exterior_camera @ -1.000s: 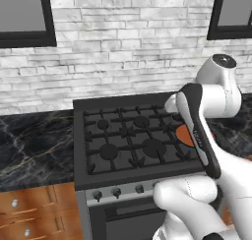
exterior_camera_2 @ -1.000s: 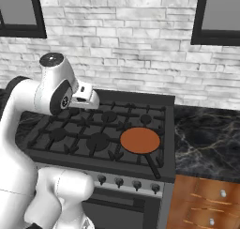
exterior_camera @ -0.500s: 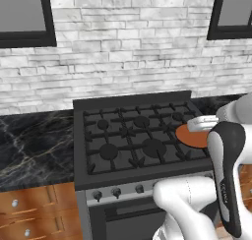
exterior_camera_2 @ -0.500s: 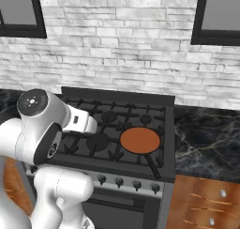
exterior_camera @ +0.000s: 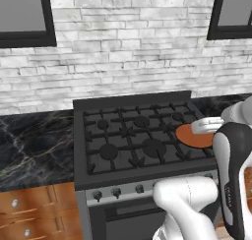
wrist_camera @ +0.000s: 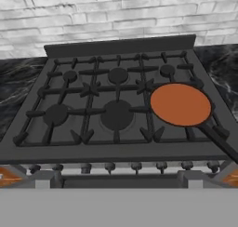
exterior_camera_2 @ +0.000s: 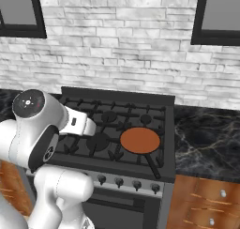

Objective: Retrieve the fish from the fridge and place it on the saucepan with marinade on the stove.

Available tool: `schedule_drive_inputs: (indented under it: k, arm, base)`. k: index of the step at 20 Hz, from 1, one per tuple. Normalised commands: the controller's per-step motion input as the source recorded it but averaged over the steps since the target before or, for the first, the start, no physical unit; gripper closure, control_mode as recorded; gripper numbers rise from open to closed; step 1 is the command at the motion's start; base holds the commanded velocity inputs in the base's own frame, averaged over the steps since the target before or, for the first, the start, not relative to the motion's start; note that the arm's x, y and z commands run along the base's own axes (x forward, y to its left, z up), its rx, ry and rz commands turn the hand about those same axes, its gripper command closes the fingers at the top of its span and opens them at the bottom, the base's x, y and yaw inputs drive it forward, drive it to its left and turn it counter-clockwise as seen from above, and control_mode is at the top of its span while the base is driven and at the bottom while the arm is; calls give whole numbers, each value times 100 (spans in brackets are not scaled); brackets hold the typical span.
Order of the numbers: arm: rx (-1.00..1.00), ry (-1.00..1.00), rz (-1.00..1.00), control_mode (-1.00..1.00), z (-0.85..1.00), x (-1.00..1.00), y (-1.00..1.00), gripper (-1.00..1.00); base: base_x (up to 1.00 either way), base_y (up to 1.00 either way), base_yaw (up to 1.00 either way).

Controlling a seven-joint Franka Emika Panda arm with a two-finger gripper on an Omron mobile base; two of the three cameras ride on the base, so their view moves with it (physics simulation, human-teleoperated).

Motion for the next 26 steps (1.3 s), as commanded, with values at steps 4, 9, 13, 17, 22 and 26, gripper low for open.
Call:
schedule_drive_inputs:
  k: [4, 9, 13, 17, 22, 26]
  arm:
    - [0, 0, 0, 100, 0, 0, 0, -100]
    - [0, 0, 0, 100, 0, 0, 0, -100]
    - [0, 0, 0, 100, 0, 0, 0, -100]
    - [0, 0, 0, 100, 0, 0, 0, -100]
    - [0, 0, 0, 100, 0, 0, 0, -100]
    - [0, 0, 0, 100, 0, 0, 0, -100]
  base:
    - [-40, 0, 0]
    - [-85, 0, 0]
    - [-92, 0, -2]
    - [-66, -13, -24]
    - [-19, -57, -47]
    - [0, -66, -59]
